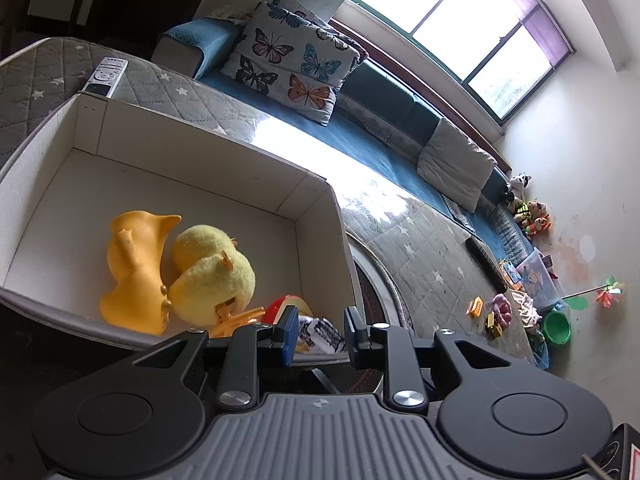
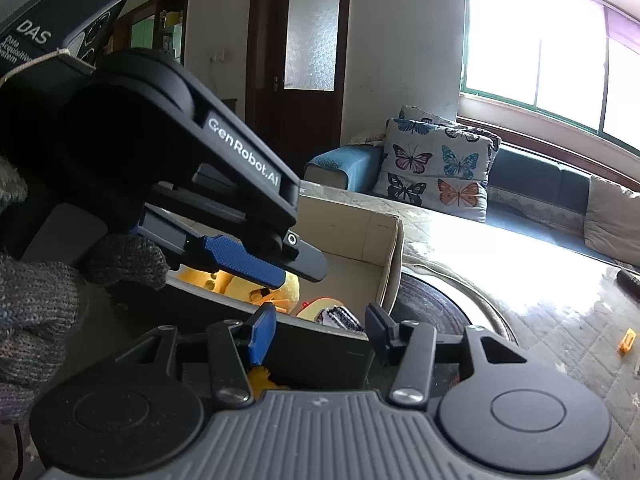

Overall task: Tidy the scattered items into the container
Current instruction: 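Lift the astronaut over the box rim, lower inside, open grippers, then move both grippers back to the small yellow rubber duck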

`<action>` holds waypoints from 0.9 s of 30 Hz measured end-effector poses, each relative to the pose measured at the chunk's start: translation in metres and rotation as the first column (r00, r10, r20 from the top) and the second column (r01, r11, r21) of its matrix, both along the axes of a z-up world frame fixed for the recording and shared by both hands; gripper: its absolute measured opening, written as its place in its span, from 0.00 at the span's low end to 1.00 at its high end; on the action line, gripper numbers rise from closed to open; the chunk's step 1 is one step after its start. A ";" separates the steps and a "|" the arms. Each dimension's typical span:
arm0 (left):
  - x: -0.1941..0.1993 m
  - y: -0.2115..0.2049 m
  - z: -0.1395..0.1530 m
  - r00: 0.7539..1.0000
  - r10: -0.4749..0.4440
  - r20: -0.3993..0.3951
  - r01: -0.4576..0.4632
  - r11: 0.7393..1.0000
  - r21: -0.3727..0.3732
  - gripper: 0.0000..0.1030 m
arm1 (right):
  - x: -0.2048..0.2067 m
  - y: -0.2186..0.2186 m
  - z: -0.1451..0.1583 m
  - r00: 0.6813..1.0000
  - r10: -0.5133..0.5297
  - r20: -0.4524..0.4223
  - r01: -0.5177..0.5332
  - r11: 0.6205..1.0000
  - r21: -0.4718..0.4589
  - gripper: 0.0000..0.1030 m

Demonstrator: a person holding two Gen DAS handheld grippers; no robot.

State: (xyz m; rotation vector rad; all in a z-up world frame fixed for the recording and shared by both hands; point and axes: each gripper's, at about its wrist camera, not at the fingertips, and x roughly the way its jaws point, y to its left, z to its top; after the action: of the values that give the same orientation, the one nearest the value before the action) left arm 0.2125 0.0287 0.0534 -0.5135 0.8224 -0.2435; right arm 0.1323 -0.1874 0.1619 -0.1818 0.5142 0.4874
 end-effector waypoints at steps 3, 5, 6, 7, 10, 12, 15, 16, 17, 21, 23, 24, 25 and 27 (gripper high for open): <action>-0.008 -0.001 0.001 1.000 -0.003 0.008 0.003 1.000 0.020 0.25 | -0.006 -0.002 0.001 1.000 -0.001 0.003 0.001 1.000 0.002 0.58; -0.013 -0.002 0.002 1.000 -0.003 0.011 0.003 0.999 0.032 0.25 | -0.011 -0.003 0.002 1.000 -0.002 0.005 0.002 1.000 0.003 0.59; -0.015 -0.002 0.002 1.000 -0.005 0.012 0.004 0.999 0.037 0.26 | -0.013 -0.003 0.002 1.000 -0.003 0.004 0.003 1.000 0.004 0.59; -0.018 -0.003 0.002 1.000 -0.006 0.014 0.005 0.999 0.041 0.26 | -0.015 -0.004 0.001 1.000 -0.003 0.000 0.003 1.000 0.005 0.60; -0.025 -0.004 0.001 1.000 -0.007 0.016 0.006 0.998 0.057 0.27 | -0.020 -0.005 -0.002 1.000 -0.004 -0.011 0.004 1.000 0.010 0.66; -0.030 -0.003 0.000 1.000 -0.007 0.017 0.006 0.998 0.067 0.28 | -0.024 -0.005 -0.003 1.000 -0.005 -0.019 0.005 1.000 0.013 0.67; -0.036 -0.002 -0.003 1.000 -0.004 0.011 0.003 0.997 0.075 0.28 | -0.029 -0.006 -0.006 0.999 -0.006 -0.031 0.007 1.000 0.017 0.68; -0.037 -0.001 -0.004 1.000 -0.002 0.008 0.001 0.997 0.078 0.28 | -0.031 -0.007 -0.007 0.999 -0.006 -0.035 0.007 1.000 0.018 0.69; -0.039 0.000 -0.005 1.000 -0.001 0.006 0.000 0.997 0.081 0.28 | -0.033 -0.007 -0.008 0.999 -0.007 -0.039 0.008 1.000 0.020 0.69; -0.045 0.004 -0.008 1.000 0.009 -0.005 -0.008 0.995 0.098 0.28 | -0.036 -0.007 -0.012 0.998 -0.009 -0.057 0.011 1.000 0.025 0.69; -0.047 0.006 -0.010 1.000 0.011 -0.009 -0.010 0.994 0.105 0.28 | -0.038 -0.007 -0.014 0.998 -0.010 -0.067 0.012 1.000 0.028 0.70; -0.048 0.006 -0.012 1.000 0.012 -0.011 -0.010 0.994 0.108 0.28 | -0.038 -0.007 -0.015 0.997 -0.011 -0.071 0.013 0.999 0.029 0.70; -0.049 0.007 -0.013 1.000 0.012 -0.014 -0.011 0.994 0.112 0.28 | -0.039 -0.007 -0.017 0.997 -0.012 -0.076 0.014 0.999 0.031 0.70; -0.051 0.008 -0.015 1.000 0.012 -0.020 -0.010 0.993 0.116 0.28 | -0.040 -0.007 -0.019 0.996 -0.013 -0.086 0.016 0.999 0.033 0.70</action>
State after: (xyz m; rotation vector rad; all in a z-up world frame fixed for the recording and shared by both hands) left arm 0.1619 0.0362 0.0383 -0.4118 0.8488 -0.1794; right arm 0.0922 -0.1946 0.1430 -0.1250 0.5901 0.4913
